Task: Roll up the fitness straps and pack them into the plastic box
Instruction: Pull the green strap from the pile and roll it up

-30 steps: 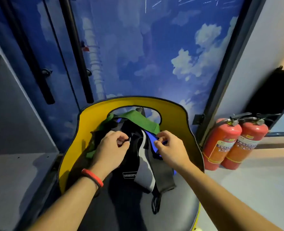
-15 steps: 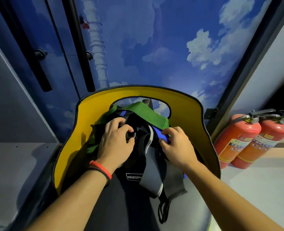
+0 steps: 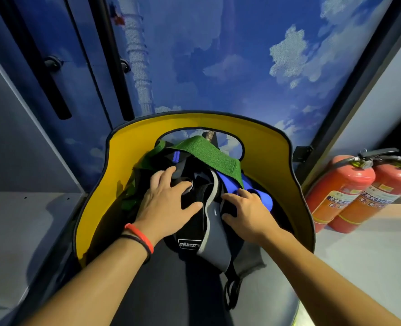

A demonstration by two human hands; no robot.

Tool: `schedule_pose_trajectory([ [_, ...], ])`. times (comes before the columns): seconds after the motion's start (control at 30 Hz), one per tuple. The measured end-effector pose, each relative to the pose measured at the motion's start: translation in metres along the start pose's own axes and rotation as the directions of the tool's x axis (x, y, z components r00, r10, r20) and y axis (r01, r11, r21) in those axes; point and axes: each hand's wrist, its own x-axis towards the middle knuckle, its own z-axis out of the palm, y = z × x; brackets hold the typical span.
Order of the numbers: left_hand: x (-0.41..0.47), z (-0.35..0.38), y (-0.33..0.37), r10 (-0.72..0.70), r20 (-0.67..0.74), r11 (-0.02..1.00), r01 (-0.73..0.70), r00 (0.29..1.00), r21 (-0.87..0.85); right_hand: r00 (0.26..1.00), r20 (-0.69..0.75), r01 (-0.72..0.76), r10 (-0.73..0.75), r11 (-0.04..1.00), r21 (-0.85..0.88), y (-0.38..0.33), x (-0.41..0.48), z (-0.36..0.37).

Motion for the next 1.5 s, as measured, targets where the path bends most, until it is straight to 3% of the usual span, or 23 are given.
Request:
schedule_pose_trajectory([
  [0.1,-0.003,0.001,-0.001,0.060,-0.027,0.997,-0.058,0.998,0.058,0.996,0.085,-0.022,0.027,0.998,-0.057,-0.001,-0.003,0.003],
  [0.23,-0.008,0.002,-0.008,0.160,-0.013,0.987,-0.160,0.987,-0.013,0.996,-0.090,-0.016,0.023,0.996,0.082,0.000,-0.002,-0.002],
  [0.57,-0.021,-0.004,-0.020,0.318,0.166,0.946,-0.303,0.933,-0.113,0.986,-0.169,0.024,-0.007,0.995,0.100,0.001,0.006,0.002],
  [0.67,-0.027,0.005,-0.020,0.380,0.240,0.924,-0.356,0.893,-0.137,0.992,-0.130,0.014,-0.009,0.999,0.041,0.006,0.009,0.001],
  [0.83,-0.038,0.009,-0.019,0.403,0.304,0.914,-0.364,0.863,-0.176,0.997,-0.073,-0.030,0.036,0.996,0.081,0.015,0.016,0.005],
  [0.97,-0.046,0.008,-0.016,0.425,0.386,0.904,-0.401,0.819,-0.146,0.995,-0.087,-0.048,0.053,0.997,0.059,0.021,0.018,0.003],
  [1.07,-0.048,0.012,-0.015,0.421,0.442,0.889,-0.456,0.792,-0.030,0.982,-0.181,-0.019,0.045,0.990,0.142,0.016,0.017,-0.001],
  [1.23,-0.036,0.024,-0.012,0.391,0.389,0.827,-0.504,0.834,0.249,0.941,-0.335,0.141,-0.055,0.960,0.241,0.002,0.008,-0.012],
  [1.5,-0.015,0.022,-0.017,0.210,0.228,0.891,-0.282,0.951,0.355,0.830,-0.552,0.281,-0.072,0.911,0.302,0.003,-0.005,-0.039],
])
